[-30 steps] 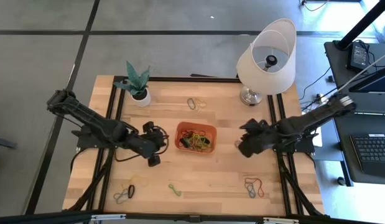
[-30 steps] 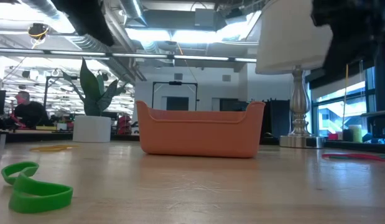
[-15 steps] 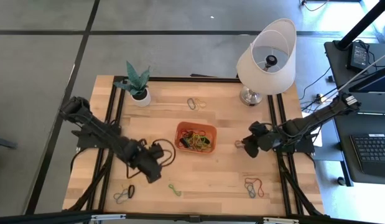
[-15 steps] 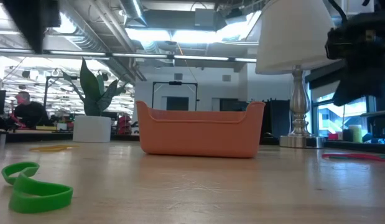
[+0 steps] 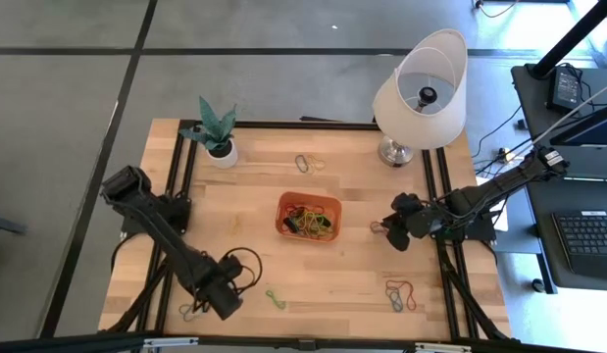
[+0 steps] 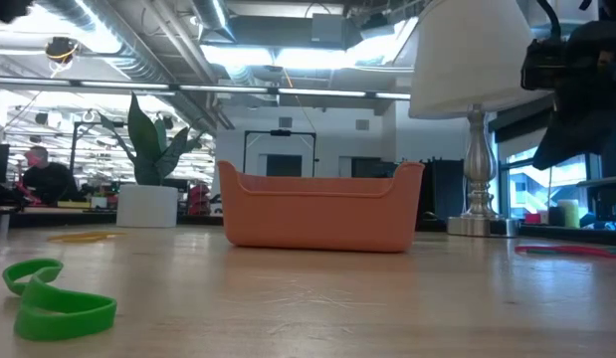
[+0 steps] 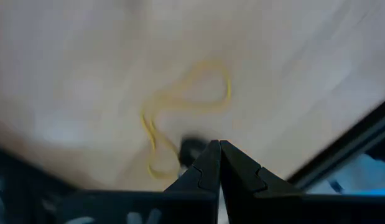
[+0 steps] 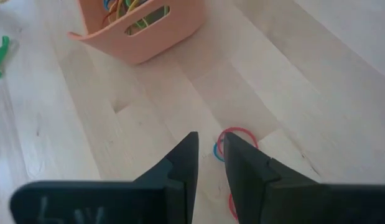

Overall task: Pick and place rubber bands into bin
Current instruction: Put the black rubber band into the orange bin

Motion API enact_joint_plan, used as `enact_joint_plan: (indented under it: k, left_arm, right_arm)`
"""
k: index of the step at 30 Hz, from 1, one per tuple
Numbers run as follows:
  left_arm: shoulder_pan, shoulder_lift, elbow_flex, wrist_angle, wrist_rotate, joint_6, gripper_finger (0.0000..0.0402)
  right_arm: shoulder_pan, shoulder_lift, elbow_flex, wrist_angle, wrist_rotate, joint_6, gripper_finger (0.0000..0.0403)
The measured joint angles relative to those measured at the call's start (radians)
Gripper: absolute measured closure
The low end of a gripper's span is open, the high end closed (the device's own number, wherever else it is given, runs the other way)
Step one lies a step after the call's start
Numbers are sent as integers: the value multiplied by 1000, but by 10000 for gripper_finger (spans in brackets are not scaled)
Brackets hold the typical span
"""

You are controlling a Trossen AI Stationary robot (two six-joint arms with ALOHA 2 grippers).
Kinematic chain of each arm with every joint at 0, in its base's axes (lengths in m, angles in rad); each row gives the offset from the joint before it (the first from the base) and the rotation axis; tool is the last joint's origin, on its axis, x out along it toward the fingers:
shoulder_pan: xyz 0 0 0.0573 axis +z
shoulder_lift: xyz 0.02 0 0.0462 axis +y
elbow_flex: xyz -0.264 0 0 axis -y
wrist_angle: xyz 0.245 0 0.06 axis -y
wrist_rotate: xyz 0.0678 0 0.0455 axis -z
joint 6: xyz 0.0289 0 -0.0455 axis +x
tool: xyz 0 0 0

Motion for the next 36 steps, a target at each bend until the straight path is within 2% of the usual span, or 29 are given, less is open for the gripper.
enact_joint_plan:
  k: [5,11,18,27,36]
  left_arm:
    - [-37,24,0,1,92,-161,398]
    - [-71,27,-7,4,90,-311,398]
    - [-88,27,-85,20,100,-467,398]
    - [-87,27,-166,154,141,-507,380]
    - [-87,28,-186,160,138,-506,341]
  right_arm:
    - [0,0,0,0,0,-30,323]
    - [0,0,1,0,0,-30,323]
    - [0,0,1,1,0,-26,323]
    - [0,1,1,2,0,3,323]
    - [0,1,1,3,0,30,323]
